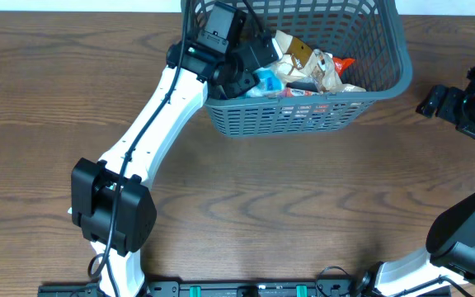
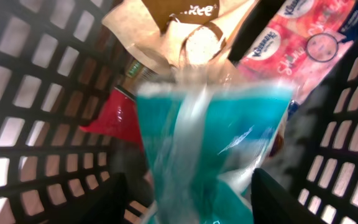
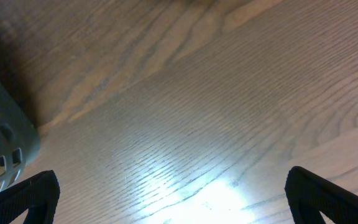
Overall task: Pack container
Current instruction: 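Lift the pouch, carry it into the basket and release, then withdraw the left gripper toward the small teal packet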
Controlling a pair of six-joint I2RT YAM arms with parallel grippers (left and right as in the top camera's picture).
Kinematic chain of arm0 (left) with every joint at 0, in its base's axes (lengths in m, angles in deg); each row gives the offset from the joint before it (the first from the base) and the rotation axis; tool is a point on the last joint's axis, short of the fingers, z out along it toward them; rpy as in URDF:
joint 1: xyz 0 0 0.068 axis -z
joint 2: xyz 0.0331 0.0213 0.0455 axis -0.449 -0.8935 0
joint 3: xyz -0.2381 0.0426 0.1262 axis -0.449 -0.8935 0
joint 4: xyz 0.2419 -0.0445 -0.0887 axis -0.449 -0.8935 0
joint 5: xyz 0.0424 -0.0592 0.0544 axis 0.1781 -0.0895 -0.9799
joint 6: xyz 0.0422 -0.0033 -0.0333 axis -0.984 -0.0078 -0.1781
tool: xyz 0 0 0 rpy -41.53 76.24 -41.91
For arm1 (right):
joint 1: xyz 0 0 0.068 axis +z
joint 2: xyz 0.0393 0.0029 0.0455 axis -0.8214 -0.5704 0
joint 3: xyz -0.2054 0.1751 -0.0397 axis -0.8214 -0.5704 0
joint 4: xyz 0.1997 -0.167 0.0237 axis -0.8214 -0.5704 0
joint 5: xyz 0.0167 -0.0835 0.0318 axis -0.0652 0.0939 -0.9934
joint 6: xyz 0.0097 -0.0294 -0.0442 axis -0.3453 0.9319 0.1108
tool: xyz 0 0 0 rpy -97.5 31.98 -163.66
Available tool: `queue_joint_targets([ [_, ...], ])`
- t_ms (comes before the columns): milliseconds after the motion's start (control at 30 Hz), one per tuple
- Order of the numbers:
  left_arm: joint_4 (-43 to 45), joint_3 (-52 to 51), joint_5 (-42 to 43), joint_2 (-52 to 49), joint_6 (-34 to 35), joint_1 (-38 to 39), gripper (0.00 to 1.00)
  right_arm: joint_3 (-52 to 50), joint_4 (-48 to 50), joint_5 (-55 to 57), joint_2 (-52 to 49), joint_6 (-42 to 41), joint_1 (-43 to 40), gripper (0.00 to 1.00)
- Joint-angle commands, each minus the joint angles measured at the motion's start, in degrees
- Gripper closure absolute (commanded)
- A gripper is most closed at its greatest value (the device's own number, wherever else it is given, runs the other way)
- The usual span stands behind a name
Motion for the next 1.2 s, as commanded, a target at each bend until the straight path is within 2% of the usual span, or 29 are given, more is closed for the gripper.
queue_joint_targets([
  [0, -0.02, 1.7, 0.31, 1.6, -1.4, 0.0, 0.45, -0.28, -0.13, -0.24, -0.04, 0.72, -0.13, 0.01],
  [67, 0.15, 1.7, 0.04, 1.68, -1.38, 0.02, 0.38, -0.28, -0.28, -0.24, -0.04, 0.7, -0.13, 0.01],
  [500, 7.3, 1.7, -3.93, 8.74, -1.42, -0.11, 0.31, -0.28, -0.22, -0.22, -0.04, 0.72, -0.13, 0.01],
  [567, 7.87, 1.7, -6.78, 10.19, -1.4, -0.13, 0.31, -0.28, -0.22, -0.2, -0.04, 0.72, -0.13, 0.01],
  [667, 7.89, 1.7, -15.34, 12.79, -1.07, -0.42, 0.3, -0.28, -0.15, -0.2, -0.04, 0.74, -0.15, 0.01],
  [800, 5.09, 1.7, -23.23, 17.64, 5.92, -2.47, 0.22, -0.28, 0.2, -0.2, -0.04, 0.74, -0.15, 0.01],
  [1000, -7.37, 1.7, -24.48, 27.19, 20.48, -12.9, 0.22, -0.28, 0.42, -0.2, -0.04, 0.74, -0.24, 0.01],
  [1133, -16.44, 1.7, -24.83, 31.41, 26.43, -22.03, 0.21, -0.28, 0.87, -0.2, -0.04, 0.72, -0.24, 0.01],
  [1167, -18.38, 1.68, -24.81, 32.11, 27.71, -24.2, 0.19, -0.28, 0.92, -0.2, -0.04, 0.72, -0.24, 0.01],
])
